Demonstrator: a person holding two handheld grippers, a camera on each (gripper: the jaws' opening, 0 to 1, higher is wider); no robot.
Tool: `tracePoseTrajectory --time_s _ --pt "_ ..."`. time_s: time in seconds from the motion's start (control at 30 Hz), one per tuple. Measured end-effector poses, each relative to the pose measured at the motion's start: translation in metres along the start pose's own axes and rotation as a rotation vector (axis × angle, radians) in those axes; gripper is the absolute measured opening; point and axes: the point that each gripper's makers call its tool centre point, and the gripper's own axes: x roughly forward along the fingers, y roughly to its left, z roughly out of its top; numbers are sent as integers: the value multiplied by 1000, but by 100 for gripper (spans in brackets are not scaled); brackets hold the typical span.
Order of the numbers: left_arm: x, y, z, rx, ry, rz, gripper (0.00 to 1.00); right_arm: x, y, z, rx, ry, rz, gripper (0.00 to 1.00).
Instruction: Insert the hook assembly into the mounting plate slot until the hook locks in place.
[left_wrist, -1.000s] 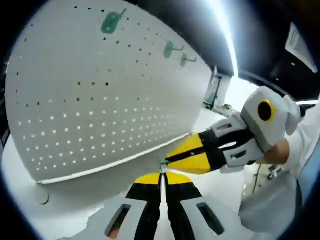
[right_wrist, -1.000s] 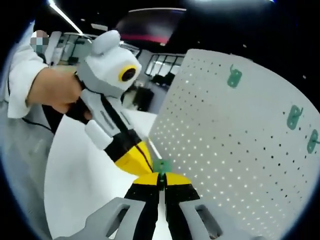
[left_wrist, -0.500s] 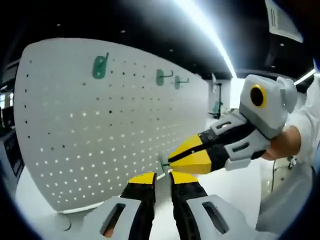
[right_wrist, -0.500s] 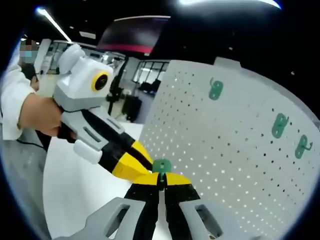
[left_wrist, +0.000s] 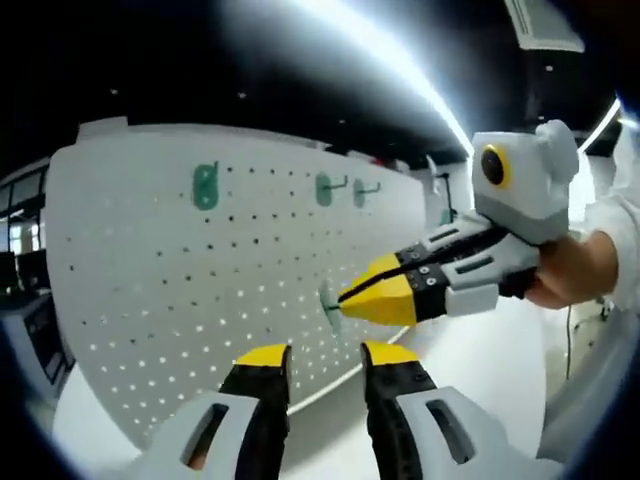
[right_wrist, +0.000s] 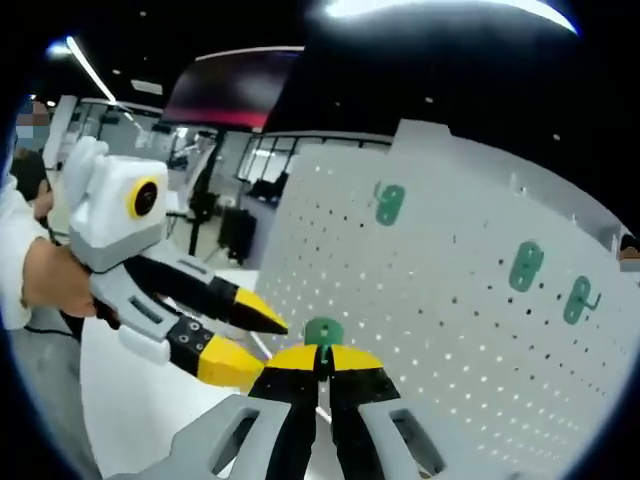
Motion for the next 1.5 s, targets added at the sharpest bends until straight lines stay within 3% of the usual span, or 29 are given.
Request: tracePoseTrajectory --time_s 0.27,0.83,1.13,1.5 --pt "-1 7 4 -3 -13 29 44 1 -25 22 63 -40 -86 0" --pt "0 2 5 -28 -3 9 60 3 -63 59 168 -118 -221 1" --pt "2 -1 4 -29 13 -4 62 10 -88 71 189 -144 -289 1" --pt "1 0 3 -28 18 -2 62 24 -110 74 181 -141 -339 1"
